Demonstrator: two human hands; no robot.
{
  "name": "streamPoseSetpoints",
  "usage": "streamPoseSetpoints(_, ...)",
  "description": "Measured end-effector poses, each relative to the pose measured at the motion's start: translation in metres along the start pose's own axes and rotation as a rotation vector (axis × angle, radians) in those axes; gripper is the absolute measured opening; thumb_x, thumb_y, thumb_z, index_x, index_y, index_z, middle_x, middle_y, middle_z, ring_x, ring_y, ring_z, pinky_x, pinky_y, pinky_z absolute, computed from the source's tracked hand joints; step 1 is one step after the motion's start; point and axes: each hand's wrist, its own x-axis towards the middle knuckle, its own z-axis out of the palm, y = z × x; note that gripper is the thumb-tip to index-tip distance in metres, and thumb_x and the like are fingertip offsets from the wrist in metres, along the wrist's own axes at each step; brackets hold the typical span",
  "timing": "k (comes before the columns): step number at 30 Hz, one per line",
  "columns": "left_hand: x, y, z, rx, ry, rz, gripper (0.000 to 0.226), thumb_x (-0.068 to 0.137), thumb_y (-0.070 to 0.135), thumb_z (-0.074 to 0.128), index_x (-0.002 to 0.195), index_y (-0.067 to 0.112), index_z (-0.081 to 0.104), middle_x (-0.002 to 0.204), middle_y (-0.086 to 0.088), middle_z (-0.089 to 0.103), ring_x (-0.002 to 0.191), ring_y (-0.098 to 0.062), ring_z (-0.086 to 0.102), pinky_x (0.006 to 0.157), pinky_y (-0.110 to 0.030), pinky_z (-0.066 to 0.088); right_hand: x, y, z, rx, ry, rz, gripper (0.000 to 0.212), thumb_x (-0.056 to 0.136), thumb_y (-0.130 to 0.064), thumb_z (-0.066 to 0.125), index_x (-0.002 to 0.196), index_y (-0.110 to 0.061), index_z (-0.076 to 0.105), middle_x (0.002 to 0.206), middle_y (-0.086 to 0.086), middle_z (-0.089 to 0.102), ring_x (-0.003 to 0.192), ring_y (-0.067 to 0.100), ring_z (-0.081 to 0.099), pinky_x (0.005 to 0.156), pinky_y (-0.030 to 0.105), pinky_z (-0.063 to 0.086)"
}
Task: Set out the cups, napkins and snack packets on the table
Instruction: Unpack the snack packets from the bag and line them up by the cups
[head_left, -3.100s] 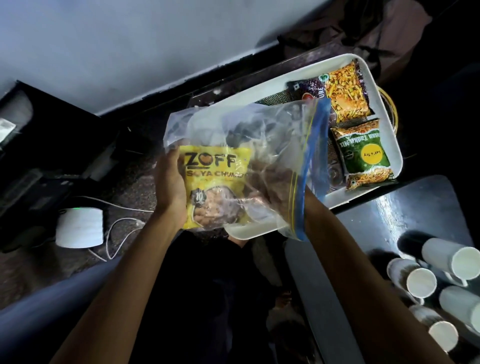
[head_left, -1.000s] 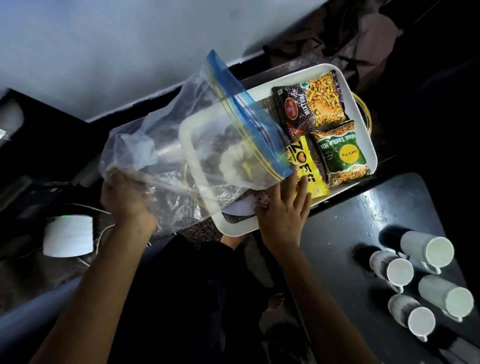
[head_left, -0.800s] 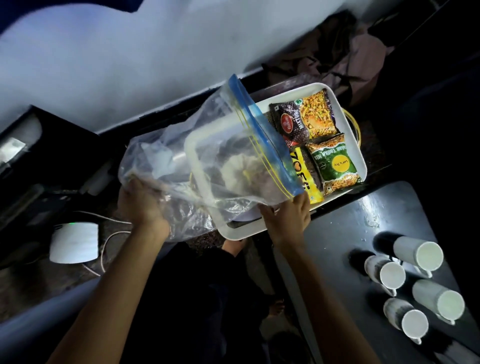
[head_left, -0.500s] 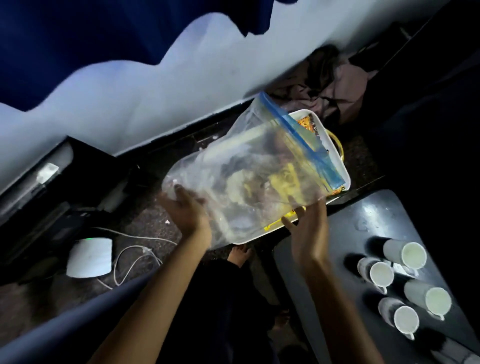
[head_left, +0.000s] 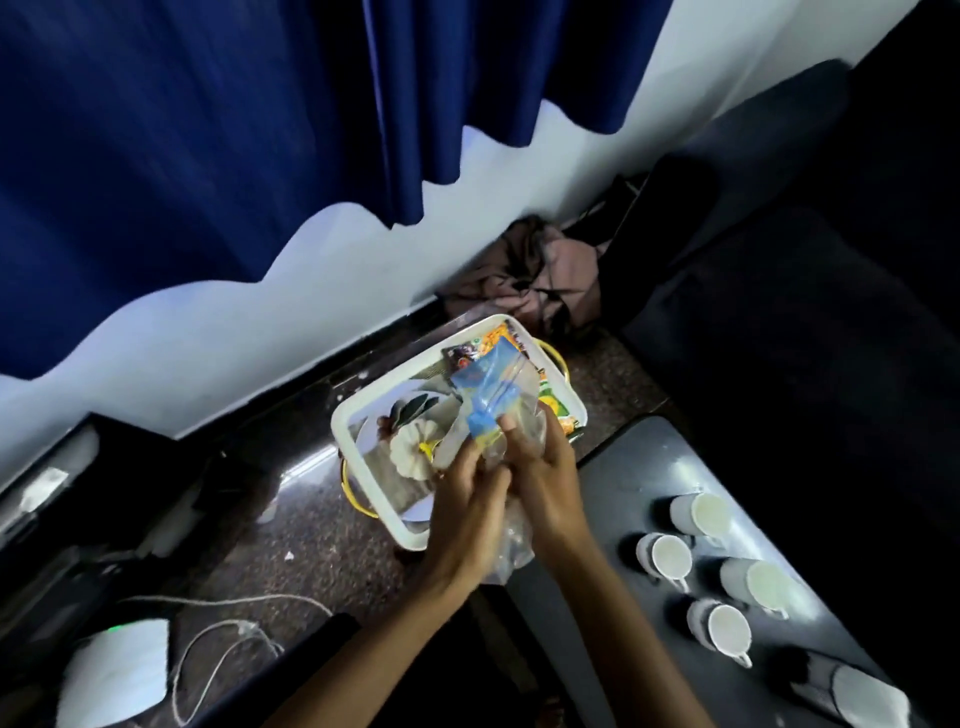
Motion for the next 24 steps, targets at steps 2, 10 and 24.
streamPoseSetpoints(2, -0.003, 0.013, 0.001, 0.017, 0.022, 0.073, 0.032, 0.076, 0.031, 0.049, 0.098, 0.051, 0.060, 0.092, 0.016, 0.070, 0.090, -0.002, 0.065, 0.084, -0.028, 0.051, -0.006, -0.005, -0.008, -0.012, 0.093, -0.065, 0.018, 0.094, -0.019, 0.055, 0.110, -0.013, 0.061, 0.102, 0.007, 0.071, 0.087, 0.018, 0.068, 0.075, 0.033, 0.057)
streamPoseSetpoints(10, 0.017, 0.044, 0.003, 0.266, -0.052, 0.350, 0.040, 0.080, 0.038, 0.054, 0.118, 0.027, 0.058, 0.118, 0.013, 0.056, 0.105, 0.002, 0.052, 0.092, -0.016, 0.042, -0.035, -0.019, -0.044, -0.023, 0.138, -0.032, 0.019, 0.087, -0.011, 0.059, 0.072, -0.020, 0.068, 0.069, -0.005, 0.069, 0.065, 0.008, 0.064, 0.057, 0.022, 0.050)
streamPoseSetpoints(24, -0.043, 0.011, 0.081, 0.182, 0.023, 0.155, 0.027, 0.091, 0.037, 0.058, 0.110, 0.019, 0.058, 0.093, -0.001, 0.068, 0.079, -0.013, 0.065, 0.067, -0.019, 0.052, -0.046, -0.054, -0.079, -0.119, 0.498, -0.063, 0.017, 0.088, -0.051, 0.038, 0.086, -0.038, 0.048, 0.102, -0.012, 0.048, 0.119, 0.023, 0.043, 0.109, 0.051, 0.029)
